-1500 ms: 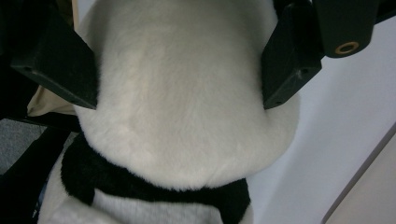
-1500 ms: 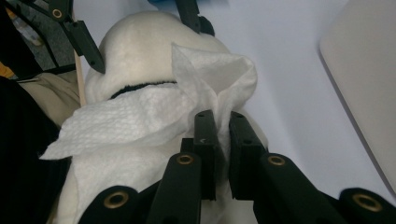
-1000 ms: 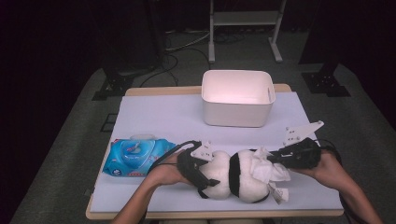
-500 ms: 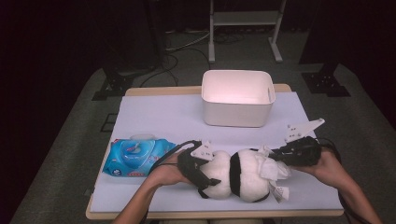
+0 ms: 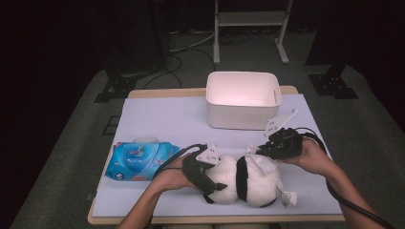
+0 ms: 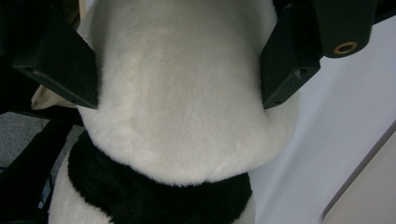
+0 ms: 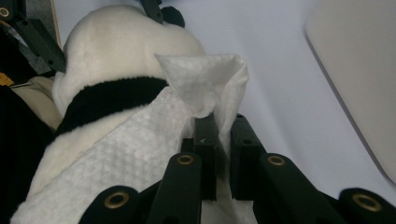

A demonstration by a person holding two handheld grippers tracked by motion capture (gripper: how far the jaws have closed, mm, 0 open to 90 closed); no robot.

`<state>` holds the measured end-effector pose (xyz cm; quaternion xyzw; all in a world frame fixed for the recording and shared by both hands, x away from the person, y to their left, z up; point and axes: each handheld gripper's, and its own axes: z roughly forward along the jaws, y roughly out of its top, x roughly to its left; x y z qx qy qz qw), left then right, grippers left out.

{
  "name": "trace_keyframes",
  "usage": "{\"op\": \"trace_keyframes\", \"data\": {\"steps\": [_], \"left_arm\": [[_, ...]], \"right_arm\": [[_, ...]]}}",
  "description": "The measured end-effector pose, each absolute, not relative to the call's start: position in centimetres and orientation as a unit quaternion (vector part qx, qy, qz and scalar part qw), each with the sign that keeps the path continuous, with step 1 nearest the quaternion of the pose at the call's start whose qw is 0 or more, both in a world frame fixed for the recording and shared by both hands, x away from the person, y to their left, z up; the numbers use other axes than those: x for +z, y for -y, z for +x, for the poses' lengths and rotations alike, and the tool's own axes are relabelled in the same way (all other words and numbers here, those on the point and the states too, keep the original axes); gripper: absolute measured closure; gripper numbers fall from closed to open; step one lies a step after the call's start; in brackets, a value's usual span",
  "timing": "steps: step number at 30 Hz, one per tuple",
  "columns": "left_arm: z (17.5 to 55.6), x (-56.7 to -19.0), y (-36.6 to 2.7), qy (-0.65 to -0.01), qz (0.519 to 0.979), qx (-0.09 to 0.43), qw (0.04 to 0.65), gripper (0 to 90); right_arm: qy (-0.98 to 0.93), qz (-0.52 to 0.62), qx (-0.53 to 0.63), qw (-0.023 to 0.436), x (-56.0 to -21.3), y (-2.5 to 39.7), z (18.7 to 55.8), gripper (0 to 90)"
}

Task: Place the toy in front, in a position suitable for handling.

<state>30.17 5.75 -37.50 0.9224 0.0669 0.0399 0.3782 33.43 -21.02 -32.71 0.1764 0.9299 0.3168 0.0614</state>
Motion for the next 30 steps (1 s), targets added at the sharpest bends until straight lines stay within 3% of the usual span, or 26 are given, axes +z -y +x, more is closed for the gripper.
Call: {"op": "trace_keyframes", "data": {"steps": [12, 23, 30], "left_arm": [[30.2, -37.5, -4.7, -0.073, 0.921, 0.038, 0.381, 15.8], [30.4, -37.5, -3.2, -0.071, 0.920, 0.032, 0.383, 15.4], [30.8, -37.3, -3.7, -0.075, 0.916, 0.026, 0.393, 9.8]], "right_arm": [[-0.942, 0.131, 0.306, 0.048, -32.8, 17.9, 32.6, 82.9], [-0.942, 0.127, 0.306, 0.050, -33.2, 18.6, 30.8, 82.9], [-0.939, 0.134, 0.314, 0.052, -33.4, 19.8, 30.8, 82.7]]}}
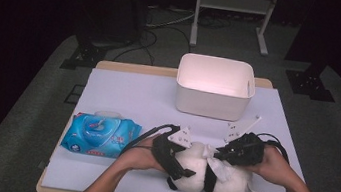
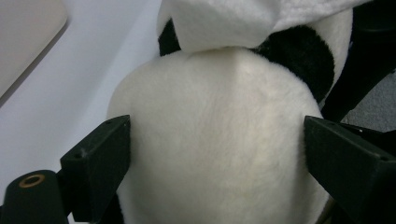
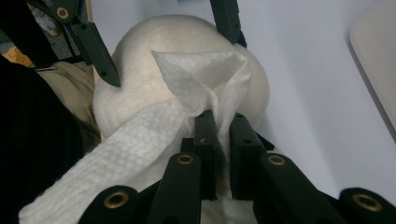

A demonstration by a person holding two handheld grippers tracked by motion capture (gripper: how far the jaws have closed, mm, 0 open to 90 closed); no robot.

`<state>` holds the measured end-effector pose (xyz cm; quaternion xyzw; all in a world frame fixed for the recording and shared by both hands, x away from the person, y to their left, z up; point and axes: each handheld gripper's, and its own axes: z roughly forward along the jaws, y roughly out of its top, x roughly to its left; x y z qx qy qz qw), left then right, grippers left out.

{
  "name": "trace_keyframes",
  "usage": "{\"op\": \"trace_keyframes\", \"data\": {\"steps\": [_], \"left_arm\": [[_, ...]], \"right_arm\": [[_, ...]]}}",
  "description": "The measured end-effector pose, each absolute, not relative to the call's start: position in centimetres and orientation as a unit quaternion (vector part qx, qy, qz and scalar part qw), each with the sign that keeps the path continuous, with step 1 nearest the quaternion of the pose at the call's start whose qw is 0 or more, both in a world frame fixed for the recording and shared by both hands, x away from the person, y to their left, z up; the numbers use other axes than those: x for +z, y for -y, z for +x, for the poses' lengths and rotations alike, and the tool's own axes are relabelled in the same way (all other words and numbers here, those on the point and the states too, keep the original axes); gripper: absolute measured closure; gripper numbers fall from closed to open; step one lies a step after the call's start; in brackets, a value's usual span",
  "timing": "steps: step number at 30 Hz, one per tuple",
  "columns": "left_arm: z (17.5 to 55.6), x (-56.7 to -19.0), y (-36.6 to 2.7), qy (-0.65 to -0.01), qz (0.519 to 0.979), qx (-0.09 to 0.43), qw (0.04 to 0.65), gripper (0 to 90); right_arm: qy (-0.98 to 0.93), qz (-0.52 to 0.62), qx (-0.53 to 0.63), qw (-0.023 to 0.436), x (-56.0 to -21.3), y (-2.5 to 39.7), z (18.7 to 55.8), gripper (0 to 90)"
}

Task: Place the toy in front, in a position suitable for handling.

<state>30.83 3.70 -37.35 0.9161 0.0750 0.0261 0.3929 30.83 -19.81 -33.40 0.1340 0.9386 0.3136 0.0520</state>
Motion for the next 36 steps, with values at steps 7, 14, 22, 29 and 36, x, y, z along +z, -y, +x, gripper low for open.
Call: {"op": "trace_keyframes", "data": {"steps": [7, 14, 22, 29, 36], "left_arm": [[31.2, -37.6, -5.0, -0.084, 0.913, 0.018, 0.398, 8.8], [31.3, -38.4, -6.3, -0.094, 0.915, 0.016, 0.391, 6.8], [31.9, -40.2, -6.7, -0.103, 0.913, -0.011, 0.394, 4.6], [32.0, -40.2, -6.5, -0.091, 0.910, -0.012, 0.403, 15.4], [31.5, -39.3, -6.2, -0.093, 0.907, -0.001, 0.412, 16.3]], "right_arm": [[-0.939, 0.140, 0.309, 0.060, -32.9, 20.6, 30.4, 82.7], [-0.936, 0.158, 0.309, 0.064, -32.9, 22.2, 30.1, 82.6], [-0.932, 0.189, 0.303, 0.066, -33.1, 24.0, 30.6, 82.6], [-0.931, 0.191, 0.304, 0.069, -33.1, 23.7, 30.8, 82.7], [-0.931, 0.185, 0.308, 0.064, -32.9, 22.9, 31.3, 82.7]]}}
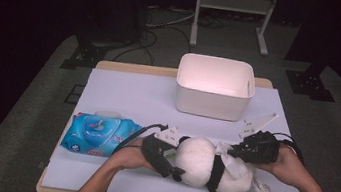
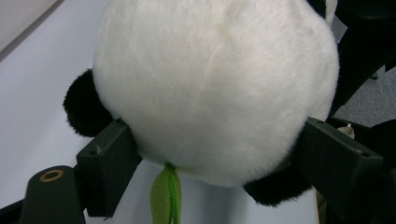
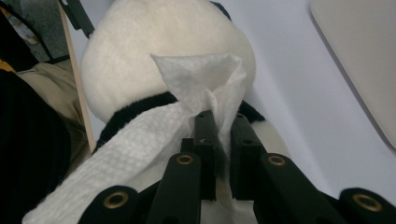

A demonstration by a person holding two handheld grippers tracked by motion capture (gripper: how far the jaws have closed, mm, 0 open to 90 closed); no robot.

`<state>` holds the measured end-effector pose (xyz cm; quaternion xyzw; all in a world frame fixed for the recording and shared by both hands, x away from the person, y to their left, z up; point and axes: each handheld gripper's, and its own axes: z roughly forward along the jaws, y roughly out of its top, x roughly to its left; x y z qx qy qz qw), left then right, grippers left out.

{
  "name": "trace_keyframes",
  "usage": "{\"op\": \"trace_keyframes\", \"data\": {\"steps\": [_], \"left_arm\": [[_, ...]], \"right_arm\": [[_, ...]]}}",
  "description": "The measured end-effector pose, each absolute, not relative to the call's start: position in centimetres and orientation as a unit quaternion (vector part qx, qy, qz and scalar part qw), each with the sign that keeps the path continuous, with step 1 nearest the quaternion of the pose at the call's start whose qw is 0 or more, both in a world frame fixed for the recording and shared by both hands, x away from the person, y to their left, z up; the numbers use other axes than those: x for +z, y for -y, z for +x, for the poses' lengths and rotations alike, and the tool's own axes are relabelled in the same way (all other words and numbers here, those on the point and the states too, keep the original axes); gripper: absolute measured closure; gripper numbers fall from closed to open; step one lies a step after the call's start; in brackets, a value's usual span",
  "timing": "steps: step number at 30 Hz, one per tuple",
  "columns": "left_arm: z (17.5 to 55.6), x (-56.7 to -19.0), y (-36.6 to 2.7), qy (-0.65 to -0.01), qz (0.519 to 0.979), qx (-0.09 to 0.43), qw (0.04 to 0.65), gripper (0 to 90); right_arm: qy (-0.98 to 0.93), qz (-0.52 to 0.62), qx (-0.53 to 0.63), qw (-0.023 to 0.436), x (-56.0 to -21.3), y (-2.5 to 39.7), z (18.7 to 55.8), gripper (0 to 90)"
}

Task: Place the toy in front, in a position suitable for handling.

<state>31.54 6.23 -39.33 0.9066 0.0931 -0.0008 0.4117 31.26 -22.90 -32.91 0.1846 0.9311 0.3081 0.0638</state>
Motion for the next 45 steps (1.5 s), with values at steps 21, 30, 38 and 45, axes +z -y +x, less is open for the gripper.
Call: {"op": "trace_keyframes", "data": {"steps": [21, 30, 38, 45], "left_arm": [[30.8, -37.7, -5.2, -0.080, 0.908, 0.021, 0.410, 16.4], [30.8, -37.6, -5.1, -0.079, 0.908, 0.023, 0.410, 16.4], [30.6, -37.3, -5.0, -0.075, 0.907, 0.027, 0.414, 16.4], [30.6, -37.2, -4.9, -0.071, 0.908, 0.032, 0.413, 16.4]], "right_arm": [[-0.938, 0.144, 0.310, 0.045, -31.4, 17.9, 33.7, 82.6], [-0.945, 0.127, 0.301, 0.035, -31.0, 15.7, 34.9, 82.4], [-0.949, 0.114, 0.292, 0.030, -30.9, 14.0, 36.0, 82.5], [-0.952, 0.113, 0.284, 0.022, -31.1, 13.1, 36.6, 82.3]]}}
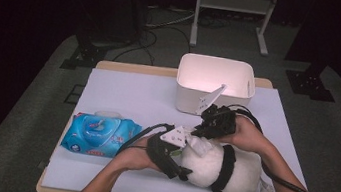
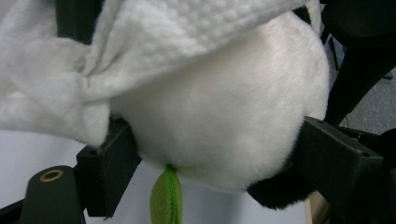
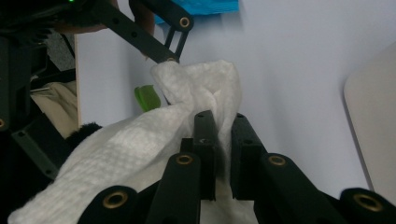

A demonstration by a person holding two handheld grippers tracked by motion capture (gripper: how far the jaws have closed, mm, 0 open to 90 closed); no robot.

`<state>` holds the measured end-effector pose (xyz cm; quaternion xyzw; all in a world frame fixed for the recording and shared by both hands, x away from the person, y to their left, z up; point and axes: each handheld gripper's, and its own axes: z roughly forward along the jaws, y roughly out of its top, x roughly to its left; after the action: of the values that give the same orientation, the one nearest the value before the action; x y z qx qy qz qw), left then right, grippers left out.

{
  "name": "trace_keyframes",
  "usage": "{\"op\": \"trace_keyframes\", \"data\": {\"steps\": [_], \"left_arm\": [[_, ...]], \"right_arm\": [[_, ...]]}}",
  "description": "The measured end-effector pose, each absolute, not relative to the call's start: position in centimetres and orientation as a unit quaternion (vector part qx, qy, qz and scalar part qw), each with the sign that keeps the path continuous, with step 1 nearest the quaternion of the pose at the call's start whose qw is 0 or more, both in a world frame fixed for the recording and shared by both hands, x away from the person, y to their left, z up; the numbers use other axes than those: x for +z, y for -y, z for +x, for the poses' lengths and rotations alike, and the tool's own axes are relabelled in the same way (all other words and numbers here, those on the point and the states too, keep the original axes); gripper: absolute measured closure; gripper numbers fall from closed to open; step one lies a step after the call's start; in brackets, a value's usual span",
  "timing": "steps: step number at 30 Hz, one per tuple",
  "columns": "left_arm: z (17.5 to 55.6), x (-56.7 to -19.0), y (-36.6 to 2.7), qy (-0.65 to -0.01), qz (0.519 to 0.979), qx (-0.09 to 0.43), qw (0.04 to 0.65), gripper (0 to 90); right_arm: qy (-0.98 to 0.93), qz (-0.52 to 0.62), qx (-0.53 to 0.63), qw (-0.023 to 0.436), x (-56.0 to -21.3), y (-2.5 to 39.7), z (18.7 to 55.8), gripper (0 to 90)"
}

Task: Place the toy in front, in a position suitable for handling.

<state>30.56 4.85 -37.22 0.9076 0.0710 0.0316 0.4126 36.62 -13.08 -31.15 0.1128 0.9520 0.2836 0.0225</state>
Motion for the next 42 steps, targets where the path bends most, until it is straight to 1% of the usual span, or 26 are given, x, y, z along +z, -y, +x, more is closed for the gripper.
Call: {"op": "trace_keyframes", "data": {"steps": [6, 18, 24, 33, 42], "left_arm": [[30.6, -37.3, -4.8, -0.072, 0.907, 0.032, 0.413, 16.3], [30.4, -37.6, -4.6, -0.073, 0.907, 0.026, 0.415, 16.2], [30.6, -37.5, -4.6, -0.075, 0.908, 0.026, 0.412, 16.3], [30.7, -37.2, -4.3, -0.080, 0.906, 0.027, 0.416, 16.2], [31.0, -36.6, -3.6, -0.077, 0.907, 0.030, 0.412, 16.2]], "right_arm": [[-0.951, 0.124, 0.282, 0.016, -31.7, 13.5, 37.4, 81.8], [-0.941, 0.163, 0.295, 0.031, -32.1, 17.4, 36.8, 81.9], [-0.936, 0.174, 0.302, 0.042, -32.0, 19.5, 35.4, 81.8], [-0.928, 0.178, 0.323, 0.060, -31.8, 21.9, 32.4, 81.3], [-0.923, 0.170, 0.338, 0.074, -31.5, 23.0, 29.7, 81.4]]}}
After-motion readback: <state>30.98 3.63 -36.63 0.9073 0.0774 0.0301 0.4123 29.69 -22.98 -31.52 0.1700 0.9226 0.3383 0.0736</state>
